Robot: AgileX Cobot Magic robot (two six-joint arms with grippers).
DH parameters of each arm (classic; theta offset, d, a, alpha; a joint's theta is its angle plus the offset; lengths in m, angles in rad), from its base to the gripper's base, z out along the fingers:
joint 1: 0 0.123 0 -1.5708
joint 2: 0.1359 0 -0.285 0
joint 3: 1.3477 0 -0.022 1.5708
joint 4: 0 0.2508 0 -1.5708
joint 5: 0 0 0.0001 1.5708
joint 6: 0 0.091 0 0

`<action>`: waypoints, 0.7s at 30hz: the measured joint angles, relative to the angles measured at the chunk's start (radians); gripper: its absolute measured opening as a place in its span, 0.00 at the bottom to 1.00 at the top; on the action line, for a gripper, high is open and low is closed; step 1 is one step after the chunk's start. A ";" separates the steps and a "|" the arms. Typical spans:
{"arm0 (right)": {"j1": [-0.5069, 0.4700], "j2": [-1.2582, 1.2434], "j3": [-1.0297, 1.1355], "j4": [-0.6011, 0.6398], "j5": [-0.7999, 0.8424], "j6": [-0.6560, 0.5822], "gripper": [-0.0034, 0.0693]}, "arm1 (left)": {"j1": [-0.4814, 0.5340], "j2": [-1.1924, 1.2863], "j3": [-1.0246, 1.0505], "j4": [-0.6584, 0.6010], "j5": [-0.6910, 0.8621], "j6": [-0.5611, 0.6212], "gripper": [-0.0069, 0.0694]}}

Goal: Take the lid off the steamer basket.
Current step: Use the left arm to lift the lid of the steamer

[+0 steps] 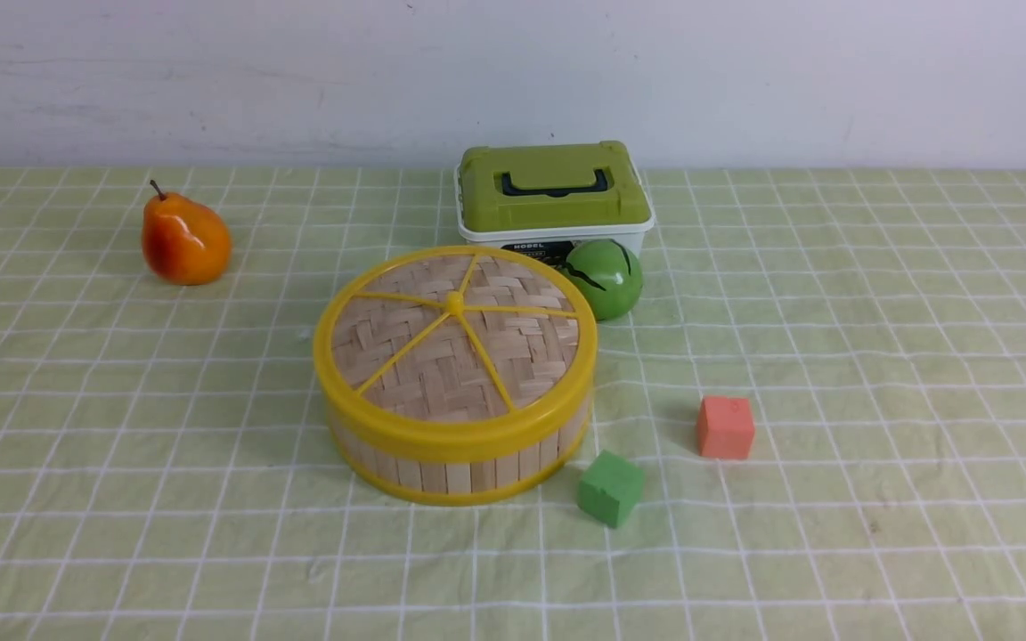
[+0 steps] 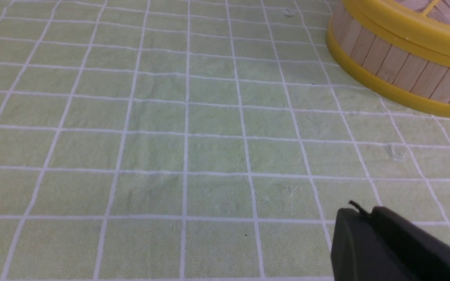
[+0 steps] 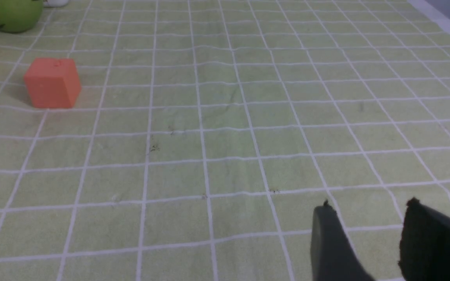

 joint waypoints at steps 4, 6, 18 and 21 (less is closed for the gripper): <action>0.000 0.000 0.000 0.000 0.000 0.000 0.38 | 0.000 0.000 0.000 0.000 0.000 0.000 0.14; 0.000 0.000 0.000 0.000 0.000 0.000 0.38 | 0.000 0.000 0.000 0.000 0.000 0.000 0.14; 0.000 0.000 0.000 0.000 0.000 0.000 0.38 | 0.000 0.000 0.001 0.000 -0.315 0.000 0.16; 0.000 0.000 0.000 0.000 0.000 0.000 0.38 | 0.000 0.000 0.001 0.000 -0.481 0.000 0.16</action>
